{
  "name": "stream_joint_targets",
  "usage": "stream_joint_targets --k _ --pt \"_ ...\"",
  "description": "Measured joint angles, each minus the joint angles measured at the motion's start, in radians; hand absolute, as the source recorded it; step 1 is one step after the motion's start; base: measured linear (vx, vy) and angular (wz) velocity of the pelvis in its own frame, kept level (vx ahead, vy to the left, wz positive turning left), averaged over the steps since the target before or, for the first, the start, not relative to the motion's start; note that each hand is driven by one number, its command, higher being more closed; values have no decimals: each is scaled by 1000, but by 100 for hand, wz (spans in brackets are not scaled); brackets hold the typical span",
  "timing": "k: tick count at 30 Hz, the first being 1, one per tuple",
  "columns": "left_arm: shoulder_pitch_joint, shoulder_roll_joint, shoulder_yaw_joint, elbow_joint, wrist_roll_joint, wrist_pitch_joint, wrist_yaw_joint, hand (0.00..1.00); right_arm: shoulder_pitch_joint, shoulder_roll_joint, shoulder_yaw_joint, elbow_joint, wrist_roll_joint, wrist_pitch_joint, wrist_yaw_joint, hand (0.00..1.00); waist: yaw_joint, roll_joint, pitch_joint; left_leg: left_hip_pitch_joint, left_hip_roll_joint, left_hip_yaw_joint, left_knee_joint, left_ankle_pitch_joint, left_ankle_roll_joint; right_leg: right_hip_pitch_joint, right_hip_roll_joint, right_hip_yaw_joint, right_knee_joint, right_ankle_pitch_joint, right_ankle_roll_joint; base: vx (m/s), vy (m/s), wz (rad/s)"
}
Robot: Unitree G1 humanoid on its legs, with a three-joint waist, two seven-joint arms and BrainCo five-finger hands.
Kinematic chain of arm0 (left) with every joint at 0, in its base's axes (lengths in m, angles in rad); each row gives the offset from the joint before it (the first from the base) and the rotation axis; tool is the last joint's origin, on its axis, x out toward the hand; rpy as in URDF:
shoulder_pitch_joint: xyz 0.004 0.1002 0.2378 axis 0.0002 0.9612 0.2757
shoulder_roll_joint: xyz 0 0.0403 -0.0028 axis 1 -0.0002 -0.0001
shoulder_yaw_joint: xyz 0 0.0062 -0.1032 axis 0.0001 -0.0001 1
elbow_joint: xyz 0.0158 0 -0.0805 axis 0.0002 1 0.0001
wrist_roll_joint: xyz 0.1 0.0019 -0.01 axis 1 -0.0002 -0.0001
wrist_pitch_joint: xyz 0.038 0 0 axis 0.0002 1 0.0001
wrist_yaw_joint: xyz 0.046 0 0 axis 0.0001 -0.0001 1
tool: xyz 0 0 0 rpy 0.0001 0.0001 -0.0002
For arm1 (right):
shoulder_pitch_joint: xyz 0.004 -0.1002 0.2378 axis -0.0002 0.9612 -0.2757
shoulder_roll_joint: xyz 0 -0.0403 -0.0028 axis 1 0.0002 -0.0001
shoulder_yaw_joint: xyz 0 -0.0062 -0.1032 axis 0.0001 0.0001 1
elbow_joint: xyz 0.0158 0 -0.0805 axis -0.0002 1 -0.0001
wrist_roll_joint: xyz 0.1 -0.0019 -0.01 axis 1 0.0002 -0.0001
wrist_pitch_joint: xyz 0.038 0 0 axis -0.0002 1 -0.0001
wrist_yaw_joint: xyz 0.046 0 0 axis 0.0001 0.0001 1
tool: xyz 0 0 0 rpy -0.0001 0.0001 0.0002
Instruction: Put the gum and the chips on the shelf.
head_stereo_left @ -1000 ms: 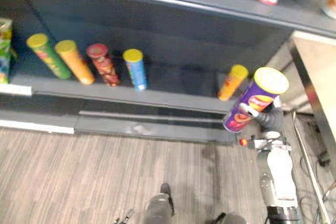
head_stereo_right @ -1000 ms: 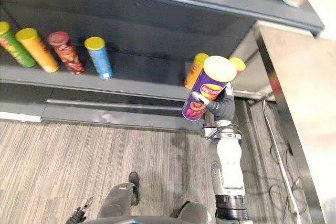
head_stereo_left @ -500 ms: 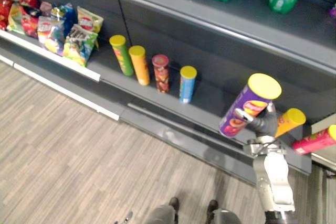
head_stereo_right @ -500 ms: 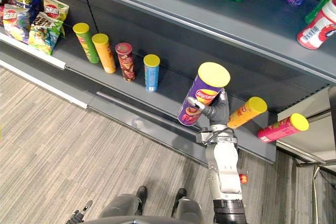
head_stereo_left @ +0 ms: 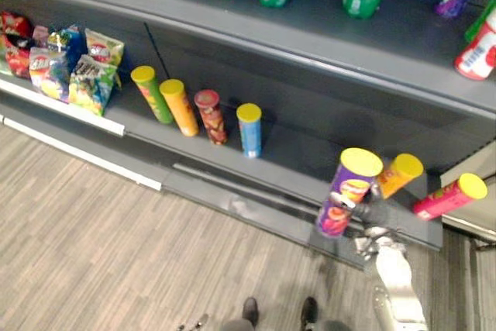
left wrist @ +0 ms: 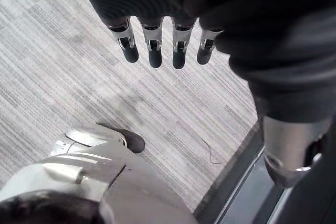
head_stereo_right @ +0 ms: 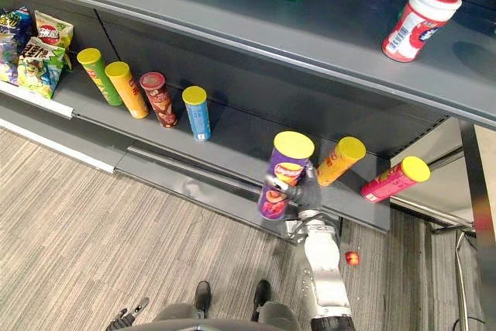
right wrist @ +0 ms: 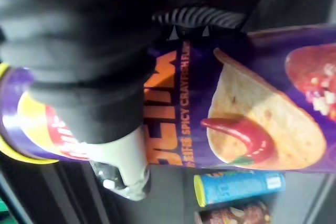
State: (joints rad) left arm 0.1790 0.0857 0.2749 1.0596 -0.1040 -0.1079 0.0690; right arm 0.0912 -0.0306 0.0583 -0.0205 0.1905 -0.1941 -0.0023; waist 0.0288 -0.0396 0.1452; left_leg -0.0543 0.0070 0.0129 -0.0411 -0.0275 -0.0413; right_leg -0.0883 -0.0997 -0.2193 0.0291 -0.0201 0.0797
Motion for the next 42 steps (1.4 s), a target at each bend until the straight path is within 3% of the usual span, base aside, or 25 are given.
stream_joint_targets --k 5,12,17,25,35,42 --pt "-40 3 -65 -37 -1 -14 16 0 -120 -2 -15 66 -39 17 -52 100 4 27 19 -61 -16 -28 -9 37 2 -55 -15 -23 -2 23 5 -57 29 16" --pt "-100 -29 -171 -153 -54 -47 38 0 -357 -16 -77 198 -115 21 -177 100 38 81 97 -127 -32 -85 -7 77 13 -91 -28 -76 -7 48 -3 -67 21 24" --pt "-109 -41 -229 -204 -91 -57 41 0 -510 -32 -140 270 -152 30 -256 100 63 104 148 -164 -31 -110 -7 100 12 -124 -29 -99 7 50 -7 -42 -5 16" --pt "-121 -43 -257 -208 -123 -58 49 0 -728 -51 -220 391 -190 46 -363 100 69 137 210 -174 -31 -115 -6 111 12 -140 -31 -103 22 48 -9 2 -4 1" --pt "-159 -43 -270 -199 -130 -68 87 0 -956 -105 -334 546 -189 59 -472 100 103 187 273 -209 -28 -158 -11 143 5 -184 -36 -135 73 35 -28 -20 -24 10" --pt "-182 -39 -270 -180 -131 -79 112 0 -1032 -110 -367 594 -178 59 -495 100 116 202 299 -252 -22 -167 -35 178 -2 -245 -38 -146 103 32 -32 -33 -36 4"
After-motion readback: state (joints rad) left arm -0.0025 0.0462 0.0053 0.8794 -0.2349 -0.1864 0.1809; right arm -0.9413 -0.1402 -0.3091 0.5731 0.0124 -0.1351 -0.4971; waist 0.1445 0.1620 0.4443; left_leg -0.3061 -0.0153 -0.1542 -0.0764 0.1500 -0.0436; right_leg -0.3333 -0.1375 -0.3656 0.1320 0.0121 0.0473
